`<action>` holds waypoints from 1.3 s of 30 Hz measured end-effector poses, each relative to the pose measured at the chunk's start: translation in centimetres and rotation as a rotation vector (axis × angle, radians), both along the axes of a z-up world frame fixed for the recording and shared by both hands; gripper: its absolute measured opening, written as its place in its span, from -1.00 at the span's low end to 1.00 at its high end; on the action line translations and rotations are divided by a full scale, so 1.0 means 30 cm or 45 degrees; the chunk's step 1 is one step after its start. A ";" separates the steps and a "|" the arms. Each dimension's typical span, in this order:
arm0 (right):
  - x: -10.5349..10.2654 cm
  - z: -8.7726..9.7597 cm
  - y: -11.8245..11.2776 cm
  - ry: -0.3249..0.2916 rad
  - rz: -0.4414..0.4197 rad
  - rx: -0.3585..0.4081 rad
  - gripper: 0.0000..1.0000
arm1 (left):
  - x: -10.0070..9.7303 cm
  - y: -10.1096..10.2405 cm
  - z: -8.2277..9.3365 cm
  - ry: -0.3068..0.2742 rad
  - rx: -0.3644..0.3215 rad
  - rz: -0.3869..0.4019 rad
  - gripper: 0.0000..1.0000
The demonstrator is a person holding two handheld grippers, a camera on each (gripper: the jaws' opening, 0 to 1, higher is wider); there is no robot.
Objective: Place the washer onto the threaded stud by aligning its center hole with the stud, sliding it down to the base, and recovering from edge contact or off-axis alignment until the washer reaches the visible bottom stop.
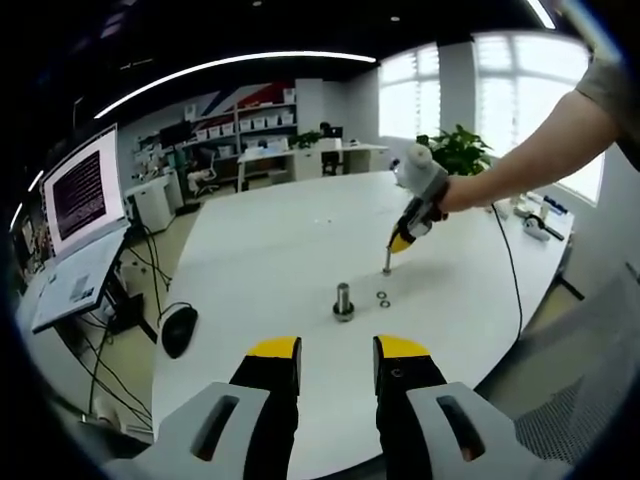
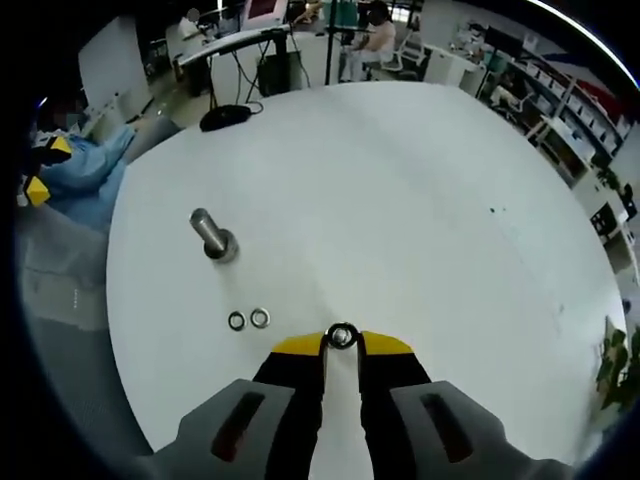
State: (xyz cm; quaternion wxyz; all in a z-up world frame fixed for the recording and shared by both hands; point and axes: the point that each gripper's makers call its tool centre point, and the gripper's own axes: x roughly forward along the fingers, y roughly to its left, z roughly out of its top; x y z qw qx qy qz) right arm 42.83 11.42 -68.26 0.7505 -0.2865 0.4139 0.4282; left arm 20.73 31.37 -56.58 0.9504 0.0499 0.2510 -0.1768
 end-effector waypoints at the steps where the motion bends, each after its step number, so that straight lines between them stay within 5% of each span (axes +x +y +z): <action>1: 0.001 -0.002 0.002 0.001 0.001 0.002 -0.72 | 0.000 0.001 -0.002 0.002 0.004 0.000 -0.46; 39: -0.008 -0.015 0.010 -0.010 0.078 -0.032 -0.68 | 0.001 0.008 -0.004 0.004 0.002 0.011 -0.46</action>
